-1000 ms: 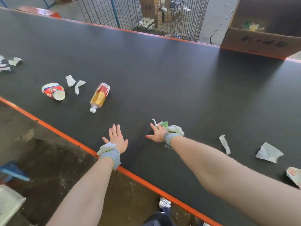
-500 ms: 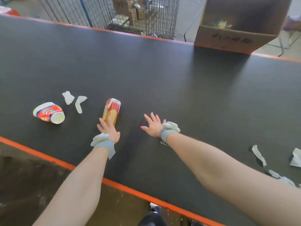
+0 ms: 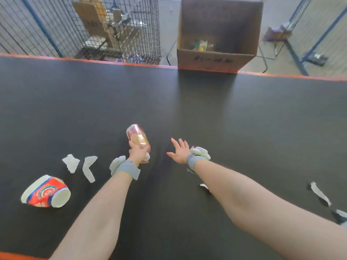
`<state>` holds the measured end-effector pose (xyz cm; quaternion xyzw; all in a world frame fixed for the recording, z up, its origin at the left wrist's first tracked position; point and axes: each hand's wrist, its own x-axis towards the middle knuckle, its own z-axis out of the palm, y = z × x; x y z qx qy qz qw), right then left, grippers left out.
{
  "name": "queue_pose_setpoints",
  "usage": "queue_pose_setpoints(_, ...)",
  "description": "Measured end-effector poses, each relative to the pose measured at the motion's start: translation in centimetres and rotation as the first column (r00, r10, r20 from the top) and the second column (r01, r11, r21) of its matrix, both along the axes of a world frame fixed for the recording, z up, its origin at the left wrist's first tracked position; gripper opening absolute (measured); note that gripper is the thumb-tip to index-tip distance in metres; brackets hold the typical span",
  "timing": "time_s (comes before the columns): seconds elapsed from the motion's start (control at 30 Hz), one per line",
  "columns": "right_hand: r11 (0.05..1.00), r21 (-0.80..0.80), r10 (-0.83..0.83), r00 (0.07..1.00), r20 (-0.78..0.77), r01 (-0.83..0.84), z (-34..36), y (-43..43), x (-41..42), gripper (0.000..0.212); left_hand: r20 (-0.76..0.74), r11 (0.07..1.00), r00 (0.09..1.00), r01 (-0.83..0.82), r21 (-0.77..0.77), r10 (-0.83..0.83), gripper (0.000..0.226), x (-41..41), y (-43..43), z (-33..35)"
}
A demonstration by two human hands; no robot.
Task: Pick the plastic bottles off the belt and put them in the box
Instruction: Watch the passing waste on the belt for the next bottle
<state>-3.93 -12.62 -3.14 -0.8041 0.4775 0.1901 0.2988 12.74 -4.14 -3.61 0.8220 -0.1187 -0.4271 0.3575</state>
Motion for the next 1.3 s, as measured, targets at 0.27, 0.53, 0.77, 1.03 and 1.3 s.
queue_pose_setpoints(0.27, 0.965, -0.041, -0.251, 0.958, 0.141, 0.259, 3.5, -17.2, -2.1, 0.070, -0.373, 0.898, 0.925, -0.101, -0.427, -0.073, 0.075, -3.9, -26.3, 11.0)
queue_pose_setpoints(0.53, 0.931, -0.137, -0.289, 0.913, 0.290, 0.338, 5.8, -30.6, -1.0, 0.068, -0.166, 0.901, 0.955, 0.163, -0.401, -0.247, 0.086, -5.4, -43.7, 16.8)
queue_pose_setpoints(0.77, 0.946, -0.109, -0.284, 0.942, 0.180, 0.306, 3.7, -27.4, -3.0, 0.070, 0.150, 0.936, 0.924, 0.351, 0.030, -0.351, 0.087, -5.6, -35.8, 8.5)
queue_pose_setpoints(1.03, 0.973, -0.063, -0.211, 0.969, 0.125, 0.220, 3.9, -16.4, -4.8, 0.072, 0.337, 0.775, 0.701, 0.532, 0.340, -0.629, 0.077, -8.1, -18.9, 6.4)
queue_pose_setpoints(1.3, 0.970, 0.174, -0.142, 0.979, -0.148, 0.167, -1.2, -1.5, -11.0, 0.110, 0.176, 0.514, 0.543, 0.566, 0.645, -0.821, 0.074, -10.6, -1.8, -0.6)
